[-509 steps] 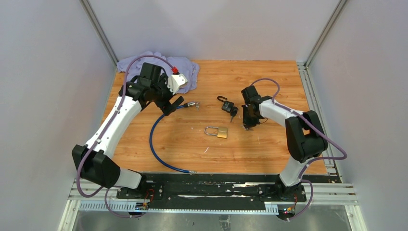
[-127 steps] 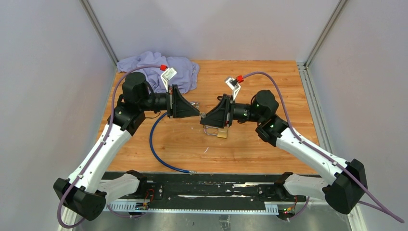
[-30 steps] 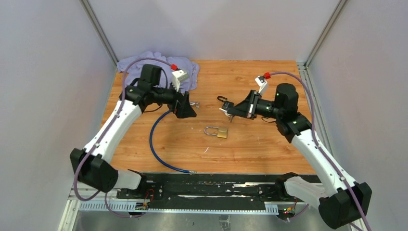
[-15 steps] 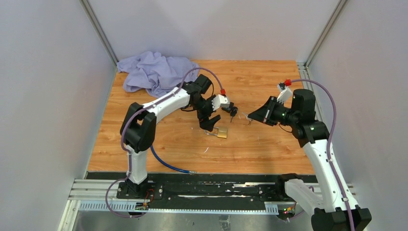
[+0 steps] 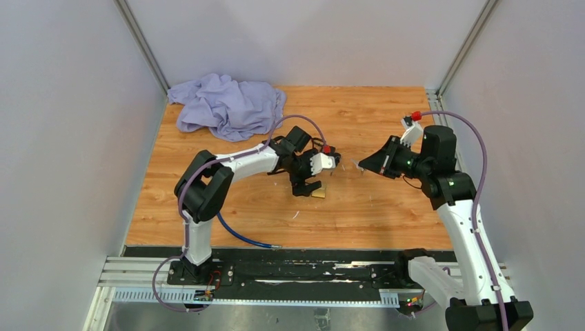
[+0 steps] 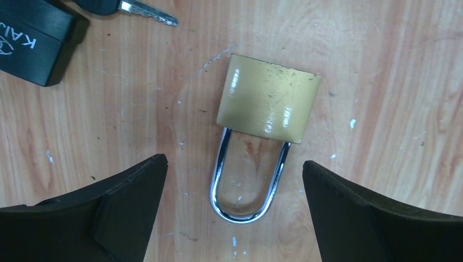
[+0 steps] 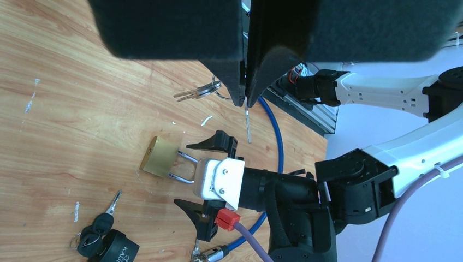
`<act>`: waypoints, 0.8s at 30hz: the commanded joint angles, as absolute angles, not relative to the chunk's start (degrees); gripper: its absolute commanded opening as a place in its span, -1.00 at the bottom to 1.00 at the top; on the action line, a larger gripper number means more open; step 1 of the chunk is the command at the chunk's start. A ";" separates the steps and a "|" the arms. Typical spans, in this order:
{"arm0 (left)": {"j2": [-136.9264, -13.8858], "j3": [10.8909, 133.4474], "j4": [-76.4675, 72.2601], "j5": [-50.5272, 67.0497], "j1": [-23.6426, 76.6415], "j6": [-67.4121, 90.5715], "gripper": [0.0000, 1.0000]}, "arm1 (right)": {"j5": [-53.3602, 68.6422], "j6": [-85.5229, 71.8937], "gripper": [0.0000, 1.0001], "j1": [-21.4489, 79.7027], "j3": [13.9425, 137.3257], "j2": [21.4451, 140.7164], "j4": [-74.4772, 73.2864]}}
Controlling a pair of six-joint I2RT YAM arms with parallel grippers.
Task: Unlock with the key
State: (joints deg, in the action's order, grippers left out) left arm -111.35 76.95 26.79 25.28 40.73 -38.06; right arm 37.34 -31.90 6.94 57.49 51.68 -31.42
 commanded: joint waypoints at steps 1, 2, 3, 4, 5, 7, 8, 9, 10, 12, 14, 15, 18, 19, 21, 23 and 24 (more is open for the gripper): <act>-109.84 74.83 18.36 24.00 41.48 -37.27 0.94 | 36.73 -31.62 -0.99 5.89 59.59 51.13 -31.73; -109.93 74.53 18.09 24.49 41.48 -37.52 0.93 | 36.74 -31.61 -0.99 5.89 59.58 51.27 -31.73; -110.13 74.16 17.73 25.00 41.53 -37.77 0.92 | 36.78 -31.56 -0.99 5.89 59.57 51.39 -31.73; -110.40 73.90 17.53 25.59 41.57 -37.90 0.91 | 36.84 -31.65 -0.99 5.89 59.54 51.46 -31.68; -110.72 73.82 17.61 26.34 41.69 -38.08 0.89 | 36.81 -31.73 -0.99 5.88 59.46 51.43 -31.72; -111.25 73.43 17.83 28.45 41.90 -38.22 0.88 | 36.67 -31.77 -0.99 5.89 59.33 51.37 -31.62; -111.34 73.13 17.63 29.04 42.18 -38.61 0.86 | 36.72 -31.76 -0.99 5.89 59.24 51.41 -31.64; -111.29 72.74 17.28 29.47 42.47 -39.25 0.83 | 36.69 -31.69 -0.99 5.89 59.24 51.48 -31.64; -111.21 72.10 16.57 29.90 42.61 -39.68 0.81 | 36.68 -31.70 -0.99 5.89 59.17 51.50 -31.64; -111.29 71.42 15.09 31.27 42.76 -40.14 0.78 | 36.90 -31.72 -0.99 5.88 59.06 51.62 -31.60; -112.15 72.38 15.32 32.37 42.88 -39.55 0.78 | 37.20 -31.91 -0.99 5.89 59.19 51.84 -31.64; -112.69 72.96 15.77 32.75 42.89 -39.40 0.78 | 37.42 -31.95 -0.99 5.89 59.23 51.85 -31.64; -113.20 73.40 15.75 33.50 43.08 -38.85 0.79 | 37.44 -31.92 -0.99 5.89 59.24 51.53 -31.64; -113.27 73.20 15.36 33.48 43.19 -38.47 0.78 | 37.56 -31.92 -0.99 5.89 59.24 51.39 -31.64; -113.41 72.50 14.46 33.85 43.55 -37.74 0.69 | 37.57 -31.97 -0.99 5.89 59.15 51.25 -31.64; -113.76 70.92 13.39 34.15 44.10 -37.63 0.57 | 37.59 -32.01 -0.99 5.89 59.03 51.15 -31.64; -113.81 70.04 12.68 33.90 44.43 -37.77 0.52 | 37.68 -31.93 -0.99 5.89 59.10 51.23 -31.71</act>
